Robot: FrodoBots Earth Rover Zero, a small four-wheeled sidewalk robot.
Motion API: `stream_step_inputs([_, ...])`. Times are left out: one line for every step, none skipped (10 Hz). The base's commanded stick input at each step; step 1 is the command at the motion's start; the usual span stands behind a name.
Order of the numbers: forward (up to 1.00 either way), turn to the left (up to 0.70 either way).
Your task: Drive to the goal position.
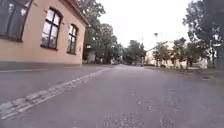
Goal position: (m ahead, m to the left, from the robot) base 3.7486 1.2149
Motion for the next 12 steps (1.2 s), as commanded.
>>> stream_step_inputs([0.45,0.0])
stream_step_inputs([0.45,0.0])
stream_step_inputs([0.45,0.0])
stream_step_inputs([0.45,0.0])
stream_step_inputs([0.45,0.0])
stream_step_inputs([0.45,0.0])
stream_step_inputs([0.45,0.0])
stream_step_inputs([0.45,0.0])
stream_step_inputs([0.45,0.0])
stream_step_inputs([0.45,0.0])
stream_step_inputs([0.45,0.0])
stream_step_inputs([0.45,0.0])
